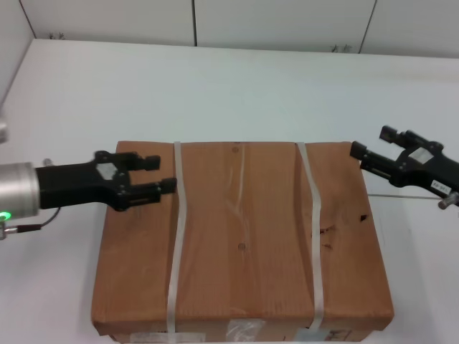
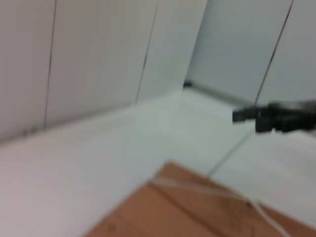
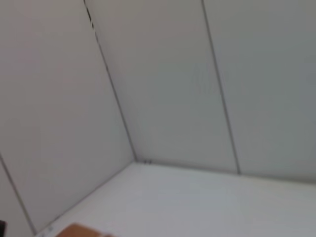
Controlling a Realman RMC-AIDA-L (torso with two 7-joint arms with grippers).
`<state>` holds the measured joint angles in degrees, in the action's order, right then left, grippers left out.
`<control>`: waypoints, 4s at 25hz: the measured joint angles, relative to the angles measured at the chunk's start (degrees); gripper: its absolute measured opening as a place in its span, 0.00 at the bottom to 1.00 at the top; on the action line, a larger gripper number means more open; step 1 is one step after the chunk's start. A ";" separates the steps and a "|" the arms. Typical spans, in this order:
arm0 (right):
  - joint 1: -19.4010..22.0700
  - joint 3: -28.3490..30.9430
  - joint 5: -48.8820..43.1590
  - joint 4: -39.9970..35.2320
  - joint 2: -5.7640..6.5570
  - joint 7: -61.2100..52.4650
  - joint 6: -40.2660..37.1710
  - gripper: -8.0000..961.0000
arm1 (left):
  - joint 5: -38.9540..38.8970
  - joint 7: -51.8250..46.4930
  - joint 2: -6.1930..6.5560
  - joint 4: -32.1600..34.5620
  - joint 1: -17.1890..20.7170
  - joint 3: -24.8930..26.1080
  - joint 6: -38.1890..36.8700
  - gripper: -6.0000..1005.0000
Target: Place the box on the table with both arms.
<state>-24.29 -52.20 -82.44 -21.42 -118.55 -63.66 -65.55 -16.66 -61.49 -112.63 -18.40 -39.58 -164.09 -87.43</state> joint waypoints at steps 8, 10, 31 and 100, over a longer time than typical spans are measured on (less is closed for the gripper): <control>0.50 8.59 0.00 2.99 -0.34 8.37 -6.07 0.87 | -10.45 8.34 -0.96 -0.17 4.18 0.00 -3.96 0.61; 0.52 10.63 0.00 4.33 -0.35 10.74 -7.82 0.87 | -15.02 12.77 -2.15 0.16 5.73 0.06 -4.83 0.61; -3.89 7.15 -10.56 5.97 0.26 17.25 -21.13 0.87 | -6.78 24.54 0.37 5.13 7.02 0.00 -17.96 0.61; -8.10 3.86 -20.13 -0.46 0.25 6.89 -23.91 0.87 | 4.35 21.11 0.66 5.13 3.13 0.09 -21.20 0.60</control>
<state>-32.38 -48.34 -102.57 -21.89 -118.30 -56.77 -89.47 -12.31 -40.38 -111.97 -13.27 -36.45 -164.00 -108.63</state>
